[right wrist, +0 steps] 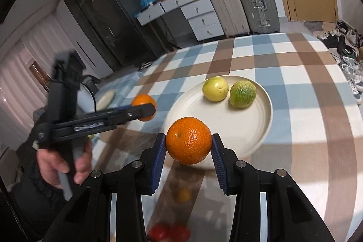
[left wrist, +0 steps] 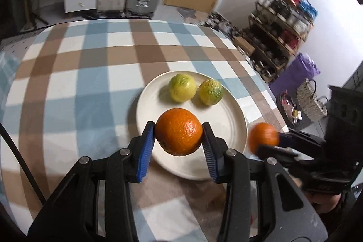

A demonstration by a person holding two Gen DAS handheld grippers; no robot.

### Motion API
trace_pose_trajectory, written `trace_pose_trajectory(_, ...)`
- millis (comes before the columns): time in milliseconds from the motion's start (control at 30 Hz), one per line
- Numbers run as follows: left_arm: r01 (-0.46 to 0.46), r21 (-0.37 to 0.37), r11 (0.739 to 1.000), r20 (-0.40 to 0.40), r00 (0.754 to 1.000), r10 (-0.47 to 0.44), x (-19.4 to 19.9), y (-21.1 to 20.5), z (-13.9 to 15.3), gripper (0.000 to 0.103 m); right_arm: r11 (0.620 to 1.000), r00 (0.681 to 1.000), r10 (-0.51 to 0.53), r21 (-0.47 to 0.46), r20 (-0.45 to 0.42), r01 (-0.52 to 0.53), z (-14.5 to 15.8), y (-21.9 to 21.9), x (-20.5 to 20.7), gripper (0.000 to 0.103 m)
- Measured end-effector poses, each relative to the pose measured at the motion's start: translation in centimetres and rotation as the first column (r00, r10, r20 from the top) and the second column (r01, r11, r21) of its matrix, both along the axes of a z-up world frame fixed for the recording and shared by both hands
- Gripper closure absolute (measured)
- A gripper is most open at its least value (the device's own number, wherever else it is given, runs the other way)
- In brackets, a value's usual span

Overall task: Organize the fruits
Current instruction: 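Carry both held oranges over the white plate and open both grippers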

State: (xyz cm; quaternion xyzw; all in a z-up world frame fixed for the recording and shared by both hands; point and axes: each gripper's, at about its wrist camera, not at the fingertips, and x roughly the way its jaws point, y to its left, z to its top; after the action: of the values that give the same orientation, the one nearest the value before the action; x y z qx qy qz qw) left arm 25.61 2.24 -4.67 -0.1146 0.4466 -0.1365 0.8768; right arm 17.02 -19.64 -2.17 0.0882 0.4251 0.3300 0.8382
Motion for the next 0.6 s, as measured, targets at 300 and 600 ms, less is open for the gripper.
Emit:
trace_pose_trajectory(300,0.018,-0.006,1.000,-0.101,0.995,-0.019,7.1,-0.2,-3.3,0.065,0.996,0.996,0.053,-0.070,-0.077,-0.059,-4.3,5.0,6.4,0.062)
trace_pose_trajectory(600,0.022,0.005,1.000,-0.112,0.993,-0.021,9.2,0.1,-4.8,0.065,0.995,0.989,0.055,-0.074,-0.139,-0.065,-7.2,7.4,9.1,0.062)
